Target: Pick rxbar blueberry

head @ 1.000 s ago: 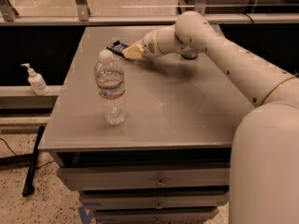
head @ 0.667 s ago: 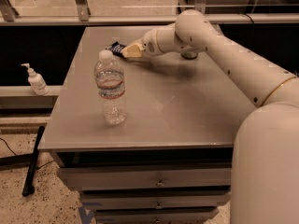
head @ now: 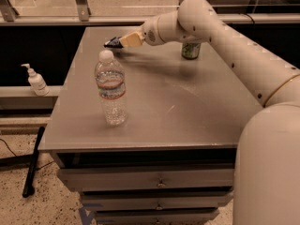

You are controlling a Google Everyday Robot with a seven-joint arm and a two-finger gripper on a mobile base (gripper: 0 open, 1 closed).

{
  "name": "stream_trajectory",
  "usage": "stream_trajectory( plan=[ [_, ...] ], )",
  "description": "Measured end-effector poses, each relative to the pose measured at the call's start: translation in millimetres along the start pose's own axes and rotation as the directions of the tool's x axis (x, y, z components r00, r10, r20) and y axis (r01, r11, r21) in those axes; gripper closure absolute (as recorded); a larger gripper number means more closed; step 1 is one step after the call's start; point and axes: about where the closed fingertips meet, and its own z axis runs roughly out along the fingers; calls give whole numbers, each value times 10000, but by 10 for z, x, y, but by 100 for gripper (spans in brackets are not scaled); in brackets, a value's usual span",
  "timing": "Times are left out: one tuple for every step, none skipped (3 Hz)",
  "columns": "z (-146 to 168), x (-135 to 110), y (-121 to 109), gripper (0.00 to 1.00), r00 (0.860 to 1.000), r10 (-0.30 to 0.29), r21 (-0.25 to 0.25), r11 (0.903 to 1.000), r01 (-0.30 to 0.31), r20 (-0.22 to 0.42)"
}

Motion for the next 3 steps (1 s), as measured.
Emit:
stream_trajectory(
  plan=[
    [-88,-137,-6,100,9996,-231,106,9997,229,149],
    [-94,-146,-6,100,9996,-245,110,9996,243,163],
    [-162,-269,20,100,9983,-423,117,9991,419,397]
  ],
)
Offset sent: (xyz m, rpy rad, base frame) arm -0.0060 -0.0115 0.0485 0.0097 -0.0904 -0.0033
